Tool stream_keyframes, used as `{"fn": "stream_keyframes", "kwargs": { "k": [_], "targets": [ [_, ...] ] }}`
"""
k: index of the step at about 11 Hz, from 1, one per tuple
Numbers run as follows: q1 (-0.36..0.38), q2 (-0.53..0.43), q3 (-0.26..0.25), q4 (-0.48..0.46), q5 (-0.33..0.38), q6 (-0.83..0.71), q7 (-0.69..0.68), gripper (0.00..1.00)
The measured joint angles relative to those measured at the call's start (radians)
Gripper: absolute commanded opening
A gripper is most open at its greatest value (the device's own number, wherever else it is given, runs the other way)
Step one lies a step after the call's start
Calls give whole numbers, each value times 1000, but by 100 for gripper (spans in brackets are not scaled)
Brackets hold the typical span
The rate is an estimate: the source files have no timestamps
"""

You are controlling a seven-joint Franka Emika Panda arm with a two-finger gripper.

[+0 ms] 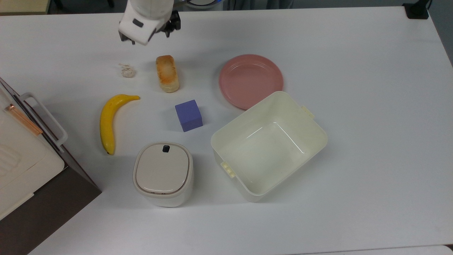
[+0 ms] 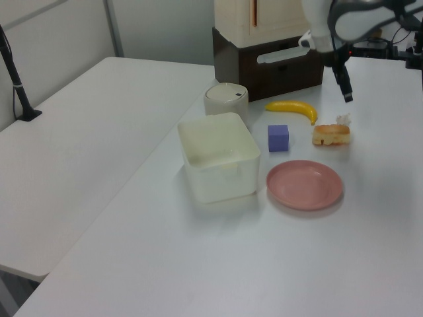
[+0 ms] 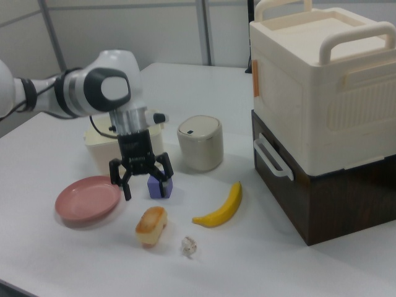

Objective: Put the bread on a plate
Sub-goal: 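Move the gripper over the bread roll and lower around it, then close the gripper on the bread roll and lift it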

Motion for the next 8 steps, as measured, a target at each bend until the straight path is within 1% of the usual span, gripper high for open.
{"fn": "stream_keyframes", "kwargs": {
  "k": [2,3,5,8],
  "targets": [
    [0,10,0,-79,-8,111,31,100],
    [-1,18,0,-104,-11,157,51,100],
    [-2,48,0,-121,-12,196,63,100],
    [-3,92,0,-124,-17,216,64,96]
  ]
}}
